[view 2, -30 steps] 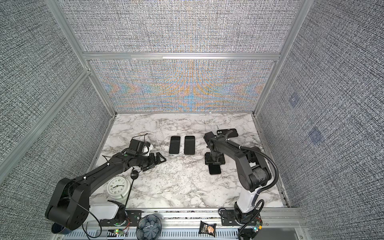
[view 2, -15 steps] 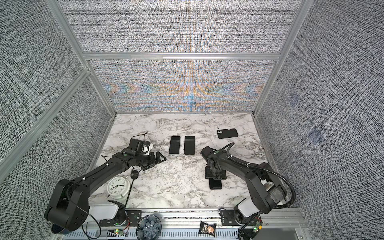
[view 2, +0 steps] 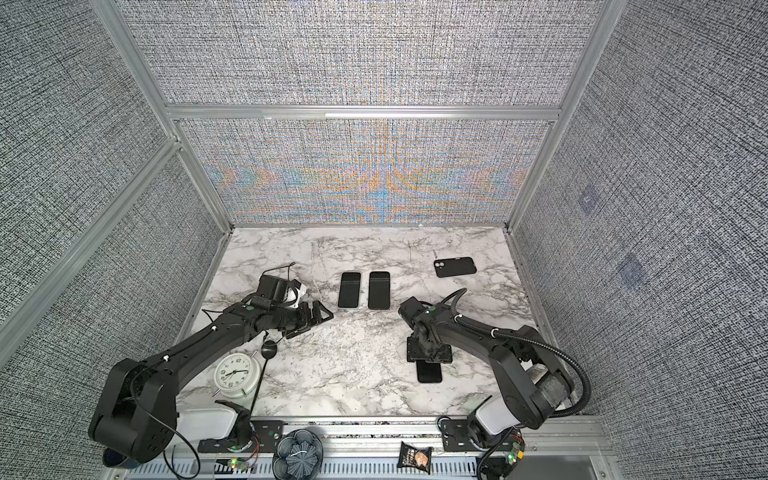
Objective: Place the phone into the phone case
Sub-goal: 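Lower the pink-edged phone onto the table and open the right gripper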
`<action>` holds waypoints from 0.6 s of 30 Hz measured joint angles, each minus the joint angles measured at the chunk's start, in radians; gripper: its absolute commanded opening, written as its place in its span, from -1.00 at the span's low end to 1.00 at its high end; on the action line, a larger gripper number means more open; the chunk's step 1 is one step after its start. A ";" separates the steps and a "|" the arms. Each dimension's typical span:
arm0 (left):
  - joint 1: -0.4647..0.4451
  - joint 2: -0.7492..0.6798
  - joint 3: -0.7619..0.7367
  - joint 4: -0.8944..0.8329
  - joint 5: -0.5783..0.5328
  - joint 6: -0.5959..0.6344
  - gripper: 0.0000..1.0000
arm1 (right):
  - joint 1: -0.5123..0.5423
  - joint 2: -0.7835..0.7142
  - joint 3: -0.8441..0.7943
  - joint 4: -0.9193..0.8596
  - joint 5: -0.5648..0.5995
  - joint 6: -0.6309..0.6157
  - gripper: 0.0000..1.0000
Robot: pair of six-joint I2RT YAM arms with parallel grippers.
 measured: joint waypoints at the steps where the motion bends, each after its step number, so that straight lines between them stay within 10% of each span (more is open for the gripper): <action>1: 0.000 0.009 0.002 -0.002 0.000 0.000 0.97 | 0.000 -0.002 -0.003 0.000 0.000 0.000 0.73; 10: -0.004 0.058 0.114 -0.032 0.000 0.016 0.97 | -0.018 -0.067 0.186 -0.080 0.046 -0.046 0.74; 18: -0.038 0.153 0.193 -0.030 0.024 0.015 0.97 | -0.284 0.153 0.513 -0.013 0.087 -0.220 0.70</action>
